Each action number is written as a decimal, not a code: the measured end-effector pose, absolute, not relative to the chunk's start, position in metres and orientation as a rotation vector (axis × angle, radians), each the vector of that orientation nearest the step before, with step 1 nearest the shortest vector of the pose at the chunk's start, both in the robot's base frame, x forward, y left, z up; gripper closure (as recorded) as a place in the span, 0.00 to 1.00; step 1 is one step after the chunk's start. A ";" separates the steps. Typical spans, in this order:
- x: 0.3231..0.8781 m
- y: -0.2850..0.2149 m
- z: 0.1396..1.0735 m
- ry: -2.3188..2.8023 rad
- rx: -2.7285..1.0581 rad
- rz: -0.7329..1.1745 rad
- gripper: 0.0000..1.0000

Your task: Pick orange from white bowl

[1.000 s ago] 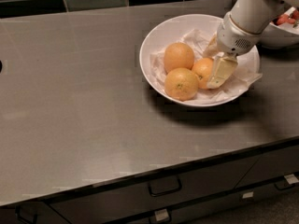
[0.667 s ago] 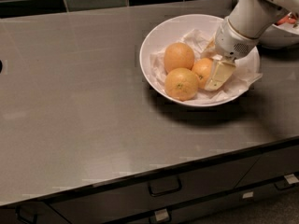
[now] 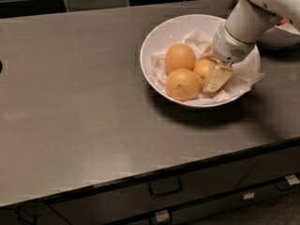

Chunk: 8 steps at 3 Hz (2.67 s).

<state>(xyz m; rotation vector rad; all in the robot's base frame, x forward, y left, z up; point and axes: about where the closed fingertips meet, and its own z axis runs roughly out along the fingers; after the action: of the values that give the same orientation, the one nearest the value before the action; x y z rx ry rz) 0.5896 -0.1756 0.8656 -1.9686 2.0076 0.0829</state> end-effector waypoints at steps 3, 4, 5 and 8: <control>0.589 -0.173 0.869 1.997 -1.972 0.070 0.92; 0.589 -0.166 0.882 1.973 -1.966 0.055 1.00; 0.584 -0.164 0.903 1.945 -1.944 -0.022 1.00; 0.562 -0.160 0.968 1.857 -1.869 -0.239 1.00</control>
Offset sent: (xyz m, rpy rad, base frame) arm -0.0019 -0.0037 -0.0043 -0.0219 -0.0026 0.0040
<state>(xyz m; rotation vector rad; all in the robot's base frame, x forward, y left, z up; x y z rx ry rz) 0.5619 -0.1605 0.9681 -1.8694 1.8573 -0.2394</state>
